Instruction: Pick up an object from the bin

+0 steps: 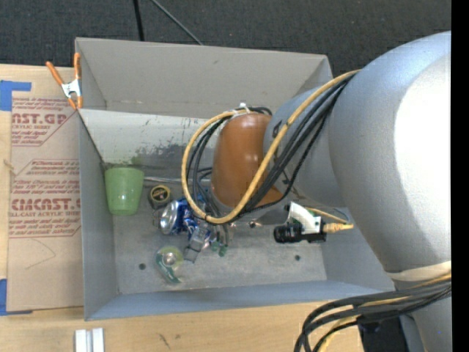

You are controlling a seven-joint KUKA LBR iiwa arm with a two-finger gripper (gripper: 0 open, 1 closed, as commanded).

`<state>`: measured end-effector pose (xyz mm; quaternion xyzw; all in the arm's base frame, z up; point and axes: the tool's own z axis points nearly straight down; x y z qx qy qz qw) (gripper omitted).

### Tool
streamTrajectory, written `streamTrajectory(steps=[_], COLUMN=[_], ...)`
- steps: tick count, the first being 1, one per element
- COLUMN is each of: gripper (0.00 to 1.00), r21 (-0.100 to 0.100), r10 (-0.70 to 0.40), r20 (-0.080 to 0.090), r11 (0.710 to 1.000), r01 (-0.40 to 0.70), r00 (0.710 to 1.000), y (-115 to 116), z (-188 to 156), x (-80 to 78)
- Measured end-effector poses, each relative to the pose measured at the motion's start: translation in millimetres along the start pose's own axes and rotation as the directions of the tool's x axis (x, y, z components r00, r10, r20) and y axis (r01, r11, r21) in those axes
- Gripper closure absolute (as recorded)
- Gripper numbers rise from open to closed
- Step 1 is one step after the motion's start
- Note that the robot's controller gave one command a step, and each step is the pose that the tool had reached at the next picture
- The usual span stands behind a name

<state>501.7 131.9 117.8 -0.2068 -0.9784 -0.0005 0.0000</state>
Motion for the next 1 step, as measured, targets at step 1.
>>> streamTrajectory(steps=[1], gripper=[1.00], r21=[-0.002], r10=[-0.001], r20=[0.002], r11=[1.000], r01=[0.001], r00=[1.000], y=[0.6], z=[-36.1], x=[-0.2])
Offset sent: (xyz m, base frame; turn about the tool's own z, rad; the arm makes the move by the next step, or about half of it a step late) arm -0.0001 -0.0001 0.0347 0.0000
